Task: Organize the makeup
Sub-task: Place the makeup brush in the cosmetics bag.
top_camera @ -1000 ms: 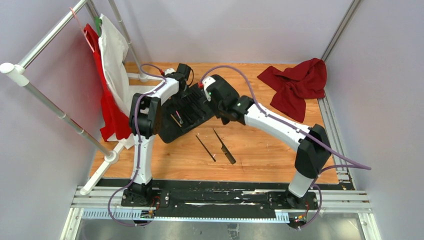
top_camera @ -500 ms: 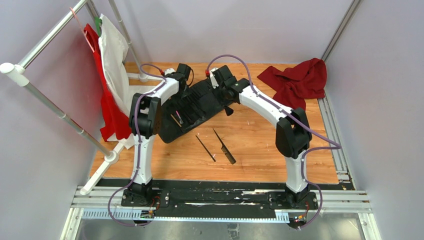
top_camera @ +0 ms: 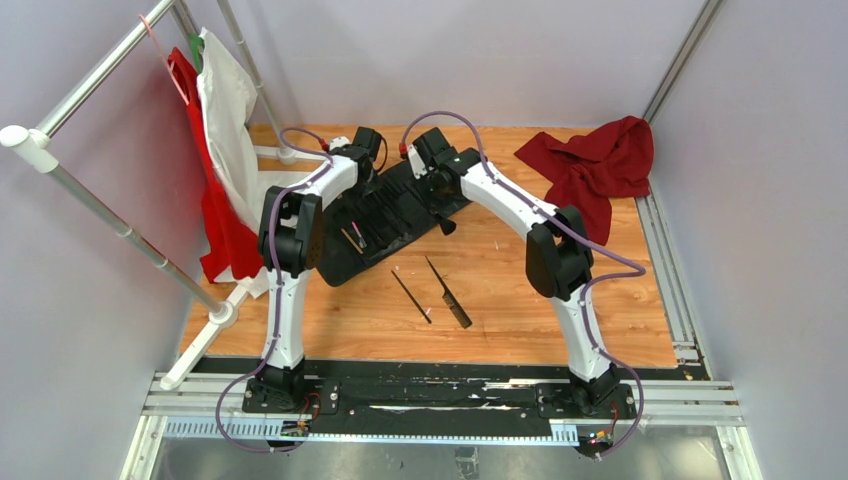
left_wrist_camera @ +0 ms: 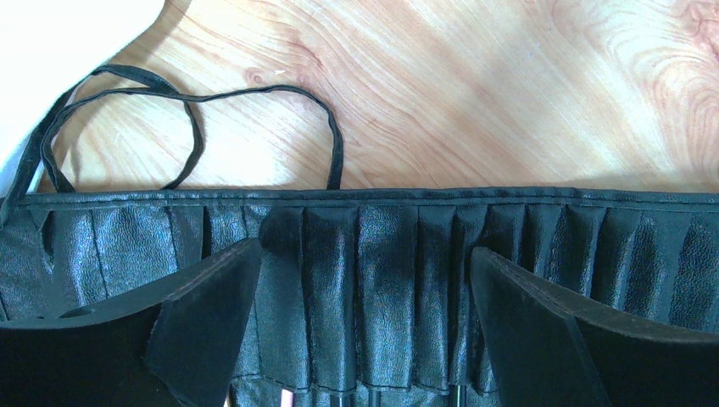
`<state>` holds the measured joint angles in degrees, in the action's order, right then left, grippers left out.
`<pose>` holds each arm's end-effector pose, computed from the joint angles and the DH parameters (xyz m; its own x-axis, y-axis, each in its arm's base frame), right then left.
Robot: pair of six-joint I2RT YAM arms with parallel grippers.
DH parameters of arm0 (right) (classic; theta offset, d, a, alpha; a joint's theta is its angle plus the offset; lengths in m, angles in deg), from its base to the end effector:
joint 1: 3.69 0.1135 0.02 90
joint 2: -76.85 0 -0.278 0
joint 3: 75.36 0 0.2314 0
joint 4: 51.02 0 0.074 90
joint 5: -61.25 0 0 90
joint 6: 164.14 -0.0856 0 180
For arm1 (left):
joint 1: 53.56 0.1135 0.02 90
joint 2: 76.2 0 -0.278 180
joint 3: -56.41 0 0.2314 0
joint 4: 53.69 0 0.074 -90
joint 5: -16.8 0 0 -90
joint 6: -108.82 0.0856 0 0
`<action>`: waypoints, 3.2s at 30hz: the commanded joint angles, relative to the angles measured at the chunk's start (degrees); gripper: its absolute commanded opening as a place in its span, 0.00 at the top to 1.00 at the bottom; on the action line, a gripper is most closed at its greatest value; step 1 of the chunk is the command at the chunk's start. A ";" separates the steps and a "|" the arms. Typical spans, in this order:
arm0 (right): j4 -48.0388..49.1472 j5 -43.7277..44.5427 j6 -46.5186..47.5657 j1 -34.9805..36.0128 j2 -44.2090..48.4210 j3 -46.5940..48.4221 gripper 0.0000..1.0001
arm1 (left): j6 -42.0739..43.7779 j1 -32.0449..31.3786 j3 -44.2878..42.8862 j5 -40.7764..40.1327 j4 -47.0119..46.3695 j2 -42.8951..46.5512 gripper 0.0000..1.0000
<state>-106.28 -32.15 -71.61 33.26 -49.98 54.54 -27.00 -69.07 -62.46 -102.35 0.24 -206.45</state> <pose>0.4089 0.3139 0.2224 -0.6030 -0.5087 -0.6145 -0.6564 0.7542 0.0197 0.4820 -0.0905 0.1449 -0.6370 -0.4732 -0.6085 -0.6017 0.7986 0.0089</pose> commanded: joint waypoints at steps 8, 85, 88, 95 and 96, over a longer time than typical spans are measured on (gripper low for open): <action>-6.26 -2.95 0.90 -0.65 -4.97 5.95 0.99 | 0.92 -0.31 0.53 0.23 4.96 -2.99 0.02; -13.03 5.95 2.70 -2.31 -3.78 20.08 0.99 | 1.34 -0.31 0.44 0.42 4.96 -3.07 0.02; -14.70 7.43 3.43 -3.00 -4.24 22.59 0.99 | 1.36 -0.31 0.41 0.49 4.98 -3.12 0.02; -16.01 6.84 3.50 -4.92 -4.51 22.36 0.99 | 1.40 -0.27 0.39 0.49 5.01 -3.08 0.02; -15.94 6.50 3.39 -4.88 -4.30 21.82 0.99 | 1.40 -0.31 0.42 0.49 4.97 -3.07 0.02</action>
<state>-119.50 -26.53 -69.14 29.39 -55.11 76.14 -26.81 -69.07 -62.52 -102.33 0.24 -206.45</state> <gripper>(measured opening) 0.155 0.979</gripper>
